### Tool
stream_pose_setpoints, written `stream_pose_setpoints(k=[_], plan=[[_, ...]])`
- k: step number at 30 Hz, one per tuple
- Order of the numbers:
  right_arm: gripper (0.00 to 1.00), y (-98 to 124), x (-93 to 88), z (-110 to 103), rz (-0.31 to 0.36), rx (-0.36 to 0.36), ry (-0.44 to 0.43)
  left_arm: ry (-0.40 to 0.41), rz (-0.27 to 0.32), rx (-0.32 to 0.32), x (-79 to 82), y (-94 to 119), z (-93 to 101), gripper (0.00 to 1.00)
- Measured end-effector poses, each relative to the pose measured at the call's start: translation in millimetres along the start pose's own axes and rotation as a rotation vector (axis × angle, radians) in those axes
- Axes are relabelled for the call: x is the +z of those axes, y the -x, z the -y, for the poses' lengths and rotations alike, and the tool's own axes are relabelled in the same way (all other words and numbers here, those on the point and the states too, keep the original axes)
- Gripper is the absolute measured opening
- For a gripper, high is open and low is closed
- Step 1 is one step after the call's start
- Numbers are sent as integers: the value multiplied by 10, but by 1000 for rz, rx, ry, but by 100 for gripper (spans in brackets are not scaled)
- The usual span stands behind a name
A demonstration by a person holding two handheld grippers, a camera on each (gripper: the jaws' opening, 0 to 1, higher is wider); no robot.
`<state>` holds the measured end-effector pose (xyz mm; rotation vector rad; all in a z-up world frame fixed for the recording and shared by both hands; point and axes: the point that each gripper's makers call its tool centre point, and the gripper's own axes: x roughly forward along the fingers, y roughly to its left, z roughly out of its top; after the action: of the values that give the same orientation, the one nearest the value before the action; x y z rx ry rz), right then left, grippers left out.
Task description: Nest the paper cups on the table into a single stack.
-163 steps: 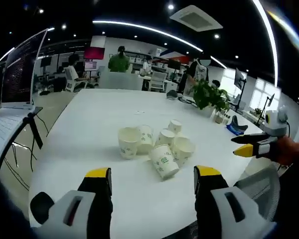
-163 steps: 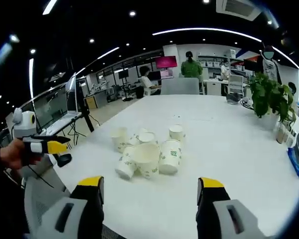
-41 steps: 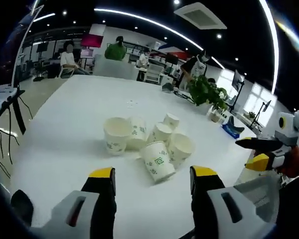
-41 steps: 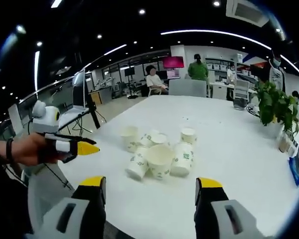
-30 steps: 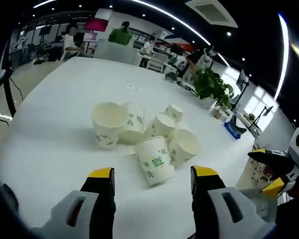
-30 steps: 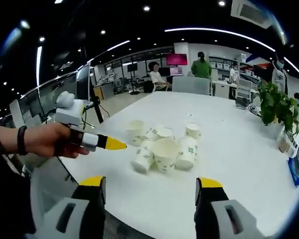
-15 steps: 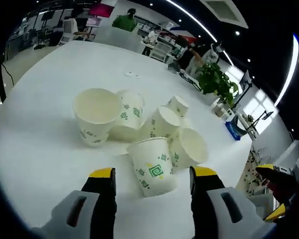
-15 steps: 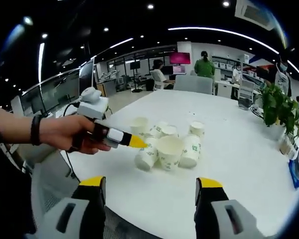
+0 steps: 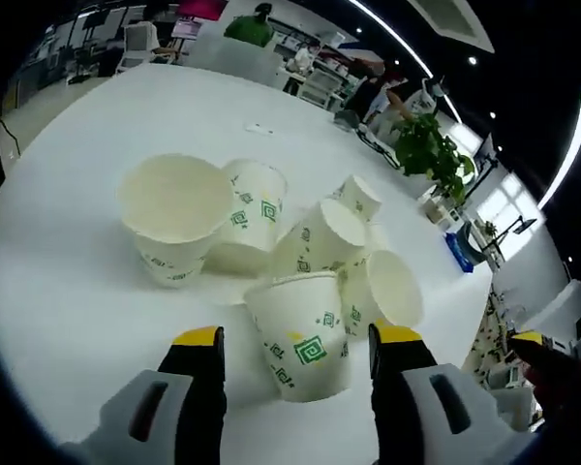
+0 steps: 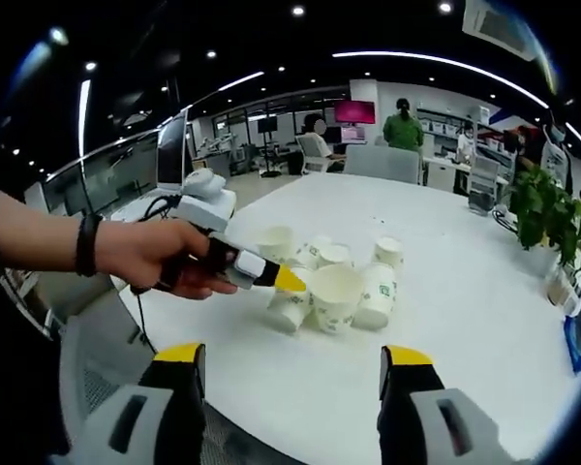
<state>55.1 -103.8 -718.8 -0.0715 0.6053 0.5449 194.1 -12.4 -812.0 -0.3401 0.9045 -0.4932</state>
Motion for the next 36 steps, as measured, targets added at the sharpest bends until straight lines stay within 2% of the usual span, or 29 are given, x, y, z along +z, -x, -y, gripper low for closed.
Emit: stream_pose_setpoints(k=[4, 9, 12, 16, 19, 22, 27, 32, 36], plan=[[74, -24, 32, 6, 4, 3, 1, 8, -14, -5, -33, -39, 28, 59], [74, -72, 42, 56, 5, 2, -6, 5, -49, 29, -59, -136, -41, 57], [74, -96, 42, 60, 3, 7, -8, 9, -55, 29, -47, -168, -19, 56], [74, -121, 46, 72, -1, 10, -9, -13, -75, 48, -65, -206, -24, 50], [74, -141, 54, 83, -2, 14, -10, -2, -88, 58, -104, -217, -42, 41], [74, -153, 60, 96, -2, 16, -14, 14, -91, 52, -120, -226, -44, 40], [73, -188, 67, 90, -7, 28, -13, -3, -92, 52, -146, -171, -72, 38], [73, -240, 87, 19, -7, 60, -3, -62, -99, 67, -249, -6, -136, 37], [73, -262, 84, -18, -8, 79, 4, -63, -88, 67, -337, 110, -176, 37]])
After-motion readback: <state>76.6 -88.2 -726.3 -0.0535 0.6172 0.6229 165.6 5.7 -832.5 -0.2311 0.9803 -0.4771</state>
